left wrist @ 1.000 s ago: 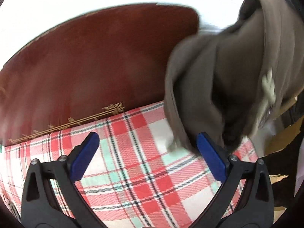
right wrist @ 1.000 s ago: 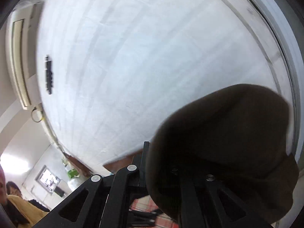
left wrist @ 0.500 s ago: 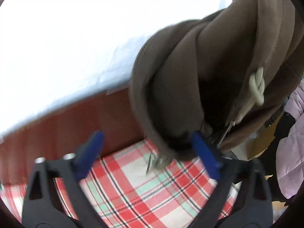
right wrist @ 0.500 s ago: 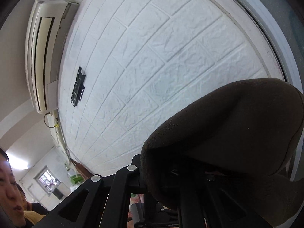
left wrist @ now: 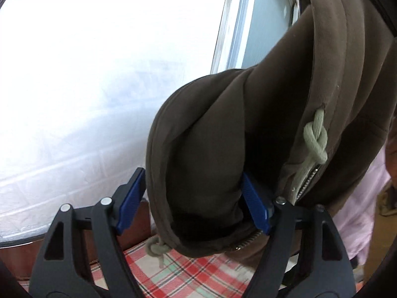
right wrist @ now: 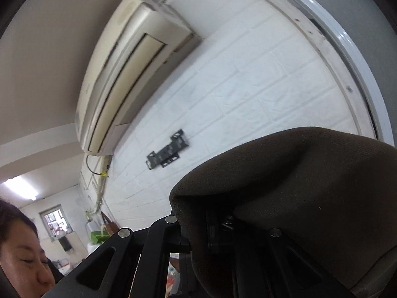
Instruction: Fold clothes
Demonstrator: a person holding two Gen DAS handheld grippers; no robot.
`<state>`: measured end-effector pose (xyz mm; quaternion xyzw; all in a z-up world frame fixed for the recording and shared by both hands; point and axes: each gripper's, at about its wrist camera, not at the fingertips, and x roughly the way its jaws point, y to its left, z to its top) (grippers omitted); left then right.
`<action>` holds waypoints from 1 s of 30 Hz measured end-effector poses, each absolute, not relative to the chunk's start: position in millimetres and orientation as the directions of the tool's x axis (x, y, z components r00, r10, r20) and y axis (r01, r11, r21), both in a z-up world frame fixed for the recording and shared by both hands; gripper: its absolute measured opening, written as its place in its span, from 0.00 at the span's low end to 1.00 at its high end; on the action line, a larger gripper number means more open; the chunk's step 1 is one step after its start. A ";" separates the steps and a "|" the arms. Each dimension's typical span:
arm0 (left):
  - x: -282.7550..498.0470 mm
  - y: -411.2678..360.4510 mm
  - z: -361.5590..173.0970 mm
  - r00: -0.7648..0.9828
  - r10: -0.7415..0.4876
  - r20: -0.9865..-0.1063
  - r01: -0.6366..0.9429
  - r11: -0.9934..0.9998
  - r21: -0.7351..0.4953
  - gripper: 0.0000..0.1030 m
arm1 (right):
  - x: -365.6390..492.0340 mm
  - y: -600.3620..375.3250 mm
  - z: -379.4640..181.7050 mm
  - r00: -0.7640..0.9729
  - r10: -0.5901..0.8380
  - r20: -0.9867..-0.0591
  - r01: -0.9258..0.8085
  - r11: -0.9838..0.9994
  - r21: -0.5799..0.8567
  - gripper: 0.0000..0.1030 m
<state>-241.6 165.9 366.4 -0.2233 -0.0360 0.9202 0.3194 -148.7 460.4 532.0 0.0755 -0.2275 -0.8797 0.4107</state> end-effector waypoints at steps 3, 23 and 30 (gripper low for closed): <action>-195.0 119.6 385.5 -0.707 0.632 -0.319 -0.601 -0.774 -0.201 0.86 | -113.3 426.5 566.0 -0.589 -0.805 0.075 0.756 -0.516 0.402 0.06; 19.4 -198.2 107.5 -0.614 0.162 -0.773 0.088 -0.959 -0.271 0.96 | -154.8 22.7 185.9 -0.090 -0.846 -0.525 0.486 -0.497 0.718 0.10; 44.5 -212.6 71.7 -0.484 0.245 -0.840 0.144 -0.925 -0.352 0.96 | -167.6 -84.0 86.2 0.020 -0.682 -0.731 0.529 -0.613 0.587 0.39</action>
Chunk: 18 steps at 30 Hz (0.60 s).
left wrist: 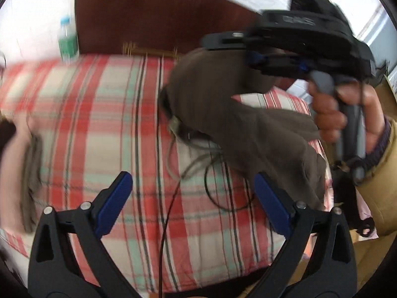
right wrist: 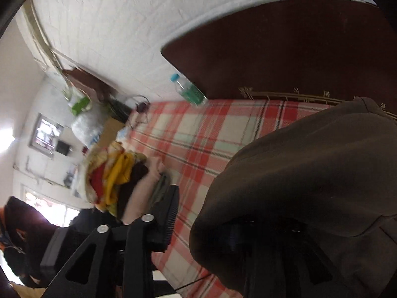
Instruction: Fold clothes
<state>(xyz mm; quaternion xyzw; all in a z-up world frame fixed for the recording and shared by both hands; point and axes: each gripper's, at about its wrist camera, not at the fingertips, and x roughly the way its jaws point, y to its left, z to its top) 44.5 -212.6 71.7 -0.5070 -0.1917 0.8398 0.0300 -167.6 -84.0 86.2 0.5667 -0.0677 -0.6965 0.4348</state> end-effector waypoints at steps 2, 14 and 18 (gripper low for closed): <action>52.9 -225.2 60.7 -0.471 0.294 -0.832 0.163 -0.898 -0.409 0.96 | -163.4 -90.9 75.8 0.050 -0.629 -0.776 0.556 -0.627 0.545 0.42; 87.0 -282.7 135.0 -0.550 0.361 -0.753 0.190 -0.824 -0.534 0.96 | -101.4 59.2 135.9 -0.007 -0.748 -0.664 0.494 -0.580 0.648 0.56; 117.8 -283.0 166.5 -0.589 0.337 -0.735 0.234 -0.799 -0.554 0.96 | -83.4 108.8 204.8 -0.072 -0.867 -0.493 0.534 -0.451 0.715 0.60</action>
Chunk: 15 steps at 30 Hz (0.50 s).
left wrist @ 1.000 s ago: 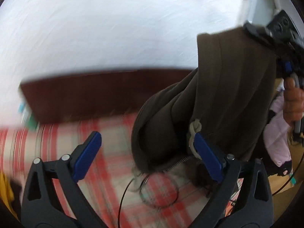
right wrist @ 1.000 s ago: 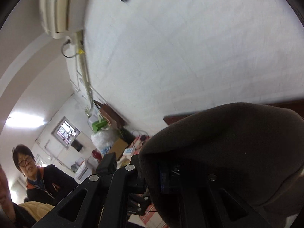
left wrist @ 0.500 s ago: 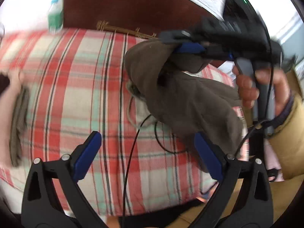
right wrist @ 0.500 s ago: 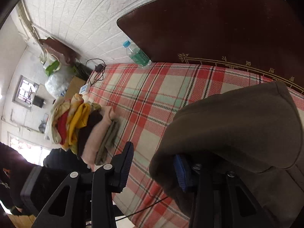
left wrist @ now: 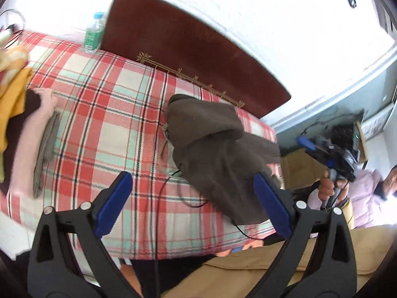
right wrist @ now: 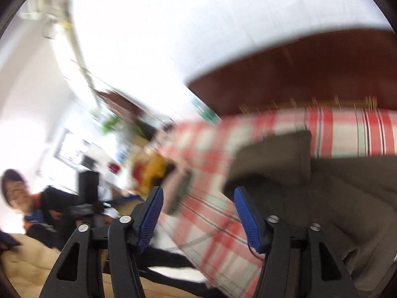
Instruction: Fold clothes
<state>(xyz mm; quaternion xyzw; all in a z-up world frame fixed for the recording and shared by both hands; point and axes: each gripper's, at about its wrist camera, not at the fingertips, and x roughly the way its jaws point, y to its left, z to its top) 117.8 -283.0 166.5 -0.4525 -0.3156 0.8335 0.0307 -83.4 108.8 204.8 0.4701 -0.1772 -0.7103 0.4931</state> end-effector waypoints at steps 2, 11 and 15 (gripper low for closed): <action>140.1 -277.6 188.4 -0.612 0.303 -0.731 0.256 -0.798 -0.546 0.96 | -75.5 127.8 232.3 -0.079 -0.908 -0.411 0.557 -0.382 0.737 0.62; 202.3 -230.2 218.3 -0.538 0.326 -0.777 0.343 -0.757 -0.556 0.96 | -45.1 155.1 225.6 -0.186 -0.758 -0.625 0.698 -0.550 0.459 0.71; 178.4 -182.6 165.5 -0.465 0.405 -0.788 0.323 -0.751 -0.576 0.96 | -55.8 171.2 133.2 -0.158 -0.553 -0.818 0.612 -0.705 0.358 0.71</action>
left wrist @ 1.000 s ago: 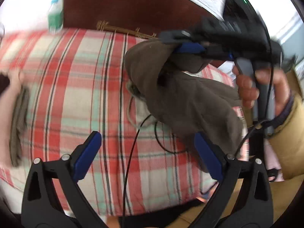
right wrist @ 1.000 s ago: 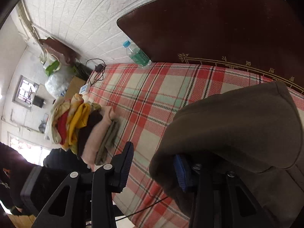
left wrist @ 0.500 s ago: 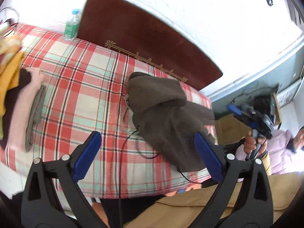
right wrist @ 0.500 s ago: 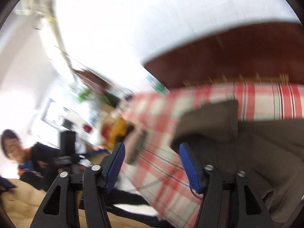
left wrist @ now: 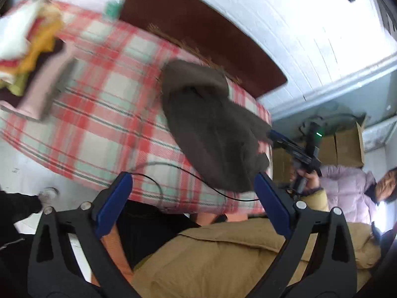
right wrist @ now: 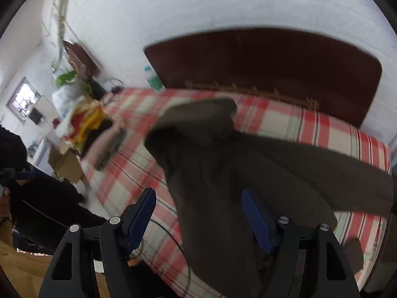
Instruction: Fold clothes
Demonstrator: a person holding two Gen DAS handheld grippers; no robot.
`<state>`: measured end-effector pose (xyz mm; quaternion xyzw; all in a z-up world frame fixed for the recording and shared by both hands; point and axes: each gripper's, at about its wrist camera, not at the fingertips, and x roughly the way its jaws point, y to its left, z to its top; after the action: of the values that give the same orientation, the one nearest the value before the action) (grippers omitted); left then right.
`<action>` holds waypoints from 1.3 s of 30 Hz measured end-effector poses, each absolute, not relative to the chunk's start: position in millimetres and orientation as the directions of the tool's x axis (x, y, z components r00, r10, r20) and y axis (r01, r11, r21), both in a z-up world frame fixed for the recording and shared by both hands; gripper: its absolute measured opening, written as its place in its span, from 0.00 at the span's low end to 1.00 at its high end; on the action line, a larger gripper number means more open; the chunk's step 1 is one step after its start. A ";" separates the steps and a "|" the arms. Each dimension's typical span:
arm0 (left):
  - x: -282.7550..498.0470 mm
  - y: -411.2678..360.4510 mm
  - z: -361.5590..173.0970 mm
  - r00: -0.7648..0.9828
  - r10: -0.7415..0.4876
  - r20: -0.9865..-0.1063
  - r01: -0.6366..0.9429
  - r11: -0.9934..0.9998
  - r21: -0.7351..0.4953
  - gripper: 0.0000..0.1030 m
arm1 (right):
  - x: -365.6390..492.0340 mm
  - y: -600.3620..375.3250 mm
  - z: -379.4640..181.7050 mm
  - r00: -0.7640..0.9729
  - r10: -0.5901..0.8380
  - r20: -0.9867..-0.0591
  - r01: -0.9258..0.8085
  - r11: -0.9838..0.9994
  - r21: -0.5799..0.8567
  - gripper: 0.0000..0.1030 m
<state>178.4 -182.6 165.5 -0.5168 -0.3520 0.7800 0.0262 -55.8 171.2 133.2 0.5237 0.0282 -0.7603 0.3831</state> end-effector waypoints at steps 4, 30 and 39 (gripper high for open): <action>125.5 -133.5 80.9 -0.386 0.290 -0.876 0.324 -0.846 -0.423 0.96 | -47.0 188.9 51.6 -0.028 -0.426 -0.904 0.560 -0.756 0.338 0.71; -1.0 -162.7 -87.0 -0.382 0.141 -0.913 0.515 -0.788 -0.338 0.96 | 24.4 110.9 35.6 0.408 -0.461 -0.788 0.682 -0.420 0.599 0.32; -25.5 -196.1 -86.6 -0.391 0.102 -0.915 0.506 -0.806 -0.306 0.96 | -144.1 124.9 92.8 -0.009 -0.560 -0.829 0.656 -0.628 0.418 0.78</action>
<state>-25.4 -196.1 -86.6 -0.5368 -0.2832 0.7842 -0.1288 -144.1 124.9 92.8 0.5583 0.0431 -0.7089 0.4288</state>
